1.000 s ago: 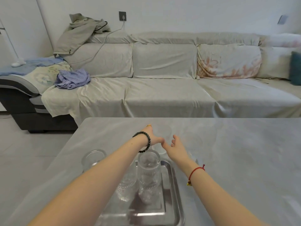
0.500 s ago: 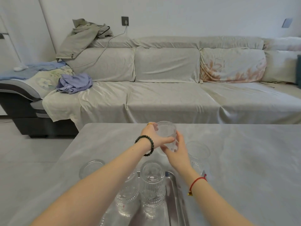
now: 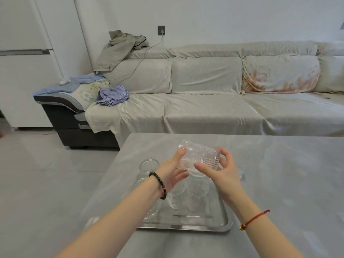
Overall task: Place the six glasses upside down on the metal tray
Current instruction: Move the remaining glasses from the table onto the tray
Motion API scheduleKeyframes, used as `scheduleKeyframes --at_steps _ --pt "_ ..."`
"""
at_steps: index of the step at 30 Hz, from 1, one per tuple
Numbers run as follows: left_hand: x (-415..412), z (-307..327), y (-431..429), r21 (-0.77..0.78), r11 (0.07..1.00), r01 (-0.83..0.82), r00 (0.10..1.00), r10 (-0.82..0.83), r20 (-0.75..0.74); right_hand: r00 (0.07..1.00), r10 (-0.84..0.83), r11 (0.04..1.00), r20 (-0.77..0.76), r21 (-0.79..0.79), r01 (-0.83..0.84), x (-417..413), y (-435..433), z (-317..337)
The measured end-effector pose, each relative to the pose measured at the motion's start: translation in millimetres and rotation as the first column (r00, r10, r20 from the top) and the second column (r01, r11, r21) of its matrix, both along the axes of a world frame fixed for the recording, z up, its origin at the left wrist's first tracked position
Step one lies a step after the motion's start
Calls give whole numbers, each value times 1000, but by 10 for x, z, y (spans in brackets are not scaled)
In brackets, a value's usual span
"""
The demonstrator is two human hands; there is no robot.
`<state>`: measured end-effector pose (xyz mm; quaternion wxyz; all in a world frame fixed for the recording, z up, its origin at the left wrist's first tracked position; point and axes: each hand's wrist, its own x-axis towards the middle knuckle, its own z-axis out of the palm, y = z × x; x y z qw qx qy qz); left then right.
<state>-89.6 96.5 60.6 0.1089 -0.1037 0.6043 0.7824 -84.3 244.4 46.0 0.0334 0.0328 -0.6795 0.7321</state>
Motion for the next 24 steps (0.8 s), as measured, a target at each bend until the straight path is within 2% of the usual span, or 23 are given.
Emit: scheduleKeyframes --at_steps 2,4,6,8,13,18,24 --pt "167 -87 -107 -204 977 -57 995 39 -90 1000 -31 991 2 128 31 115 -45 7" --pt "329 -187 -207 -427 893 -144 969 40 -242 999 -39 968 -16 247 42 190 -75 -5" --pt "477 -310 -232 -539 832 -130 932 -83 -353 998 -7 935 -58 353 27 240 -143 -59" --pt "590 -464 -201 -610 790 -59 918 -198 -345 996 20 895 -84 446 20 277 -244 -201" --pt "702 -725 -155 -638 770 22 937 -238 -255 998 35 865 -53 502 -4 344 -441 -553" --pt "713 -912 -188 -628 778 -11 962 -163 -219 998 38 829 -56 560 0 331 -558 -761" --pt "698 -996 -232 -614 786 -71 955 -124 -270 998 46 831 -51 556 -10 328 -631 -887"
